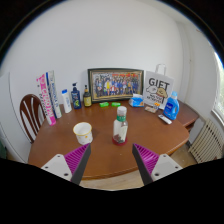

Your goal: Pour water

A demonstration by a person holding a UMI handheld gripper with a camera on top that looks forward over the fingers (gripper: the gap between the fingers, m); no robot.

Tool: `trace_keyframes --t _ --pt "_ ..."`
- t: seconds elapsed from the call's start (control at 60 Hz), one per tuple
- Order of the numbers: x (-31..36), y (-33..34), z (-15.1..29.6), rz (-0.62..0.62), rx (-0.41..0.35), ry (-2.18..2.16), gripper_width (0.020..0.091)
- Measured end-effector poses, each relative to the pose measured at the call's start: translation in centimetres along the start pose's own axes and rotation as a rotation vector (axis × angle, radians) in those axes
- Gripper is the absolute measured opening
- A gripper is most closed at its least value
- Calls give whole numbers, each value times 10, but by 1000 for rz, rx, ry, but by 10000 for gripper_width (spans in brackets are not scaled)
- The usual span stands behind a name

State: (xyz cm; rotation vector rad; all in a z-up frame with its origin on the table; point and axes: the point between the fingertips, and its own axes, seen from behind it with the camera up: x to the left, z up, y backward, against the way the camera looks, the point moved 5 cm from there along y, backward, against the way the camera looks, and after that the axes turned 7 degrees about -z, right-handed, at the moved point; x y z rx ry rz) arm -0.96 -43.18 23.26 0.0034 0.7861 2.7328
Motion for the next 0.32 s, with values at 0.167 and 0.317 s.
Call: trace_keyframes --t 0.167,0.317 --pt "0 16 -1 -16 -17 35 855" --pt "0 20 -3 -21 -13 71 853"
